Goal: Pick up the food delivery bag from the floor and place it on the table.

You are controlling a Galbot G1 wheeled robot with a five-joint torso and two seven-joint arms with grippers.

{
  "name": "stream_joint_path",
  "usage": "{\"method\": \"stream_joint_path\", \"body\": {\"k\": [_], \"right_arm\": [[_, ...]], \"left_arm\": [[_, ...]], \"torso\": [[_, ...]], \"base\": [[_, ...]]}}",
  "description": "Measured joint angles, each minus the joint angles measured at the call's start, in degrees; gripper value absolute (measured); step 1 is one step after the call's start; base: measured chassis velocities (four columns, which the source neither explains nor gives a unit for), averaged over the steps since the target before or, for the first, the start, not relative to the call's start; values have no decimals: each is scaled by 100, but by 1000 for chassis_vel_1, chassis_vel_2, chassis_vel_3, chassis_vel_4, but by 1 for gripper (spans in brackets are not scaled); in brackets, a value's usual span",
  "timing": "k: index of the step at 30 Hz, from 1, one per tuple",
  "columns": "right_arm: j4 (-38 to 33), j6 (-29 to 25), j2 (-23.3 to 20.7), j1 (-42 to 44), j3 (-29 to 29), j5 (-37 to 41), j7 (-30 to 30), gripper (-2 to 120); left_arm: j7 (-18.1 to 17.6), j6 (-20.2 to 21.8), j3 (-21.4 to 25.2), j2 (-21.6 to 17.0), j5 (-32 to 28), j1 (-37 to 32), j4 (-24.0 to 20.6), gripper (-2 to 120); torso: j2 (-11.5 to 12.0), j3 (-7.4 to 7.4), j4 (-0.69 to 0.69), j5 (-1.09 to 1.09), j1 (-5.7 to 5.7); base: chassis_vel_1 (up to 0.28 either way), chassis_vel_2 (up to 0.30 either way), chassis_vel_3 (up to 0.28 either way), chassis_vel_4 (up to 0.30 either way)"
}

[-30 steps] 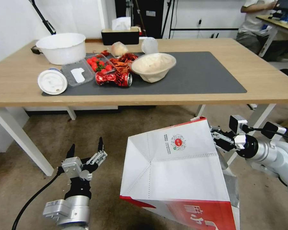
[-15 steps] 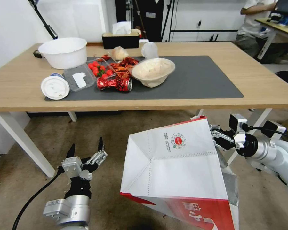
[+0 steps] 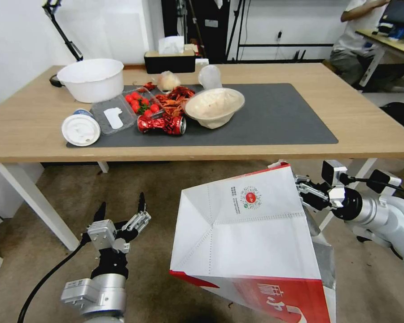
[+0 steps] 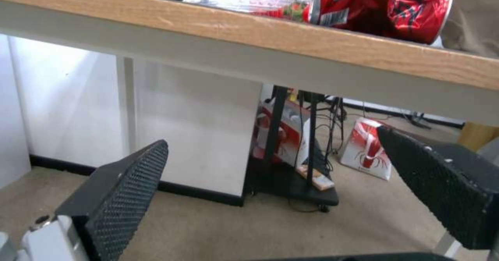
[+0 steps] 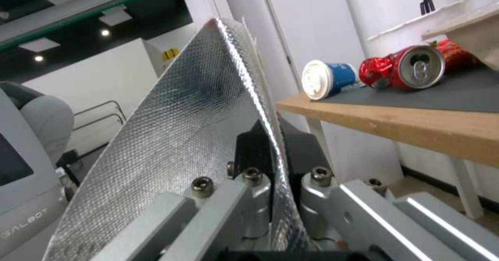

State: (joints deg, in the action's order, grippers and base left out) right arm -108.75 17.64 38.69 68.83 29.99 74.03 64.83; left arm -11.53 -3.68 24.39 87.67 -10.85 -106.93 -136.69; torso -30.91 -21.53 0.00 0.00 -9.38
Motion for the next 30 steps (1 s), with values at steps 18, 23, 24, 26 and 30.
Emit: {"method": "stream_joint_path", "body": {"k": [18, 23, 24, 26, 30], "right_arm": [[-84, 0, 39, 58, -1, 3, -1, 0], [-98, 1, 34, 59, 9, 9, -3, 0], [-100, 1, 34, 55, 10, 10, -3, 0], [-102, 2, 34, 52, 12, 13, -4, 0], [-105, 2, 43, 73, 21, 13, -4, 0]], "left_arm": [[8, 28, 14, -19, -8, -23, -48, 100], [8, 28, 15, -22, -8, -26, -62, 100], [9, 28, 16, -23, -7, -27, -63, 100], [17, 28, 19, -26, -8, -32, -67, 100], [23, 28, 19, -23, -7, -37, -72, 100]], "torso": [[-436, -268, 0, 0, -168], [-532, -327, 0, 0, -206], [-573, -352, 0, 0, -223], [-644, -394, 0, 0, -251], [-736, -446, 0, 0, -290]], "base": [[0, 0, 0, 0], [0, 0, 0, 0], [0, 0, 0, 0], [0, 0, 0, 0], [0, 0, 0, 0]]}}
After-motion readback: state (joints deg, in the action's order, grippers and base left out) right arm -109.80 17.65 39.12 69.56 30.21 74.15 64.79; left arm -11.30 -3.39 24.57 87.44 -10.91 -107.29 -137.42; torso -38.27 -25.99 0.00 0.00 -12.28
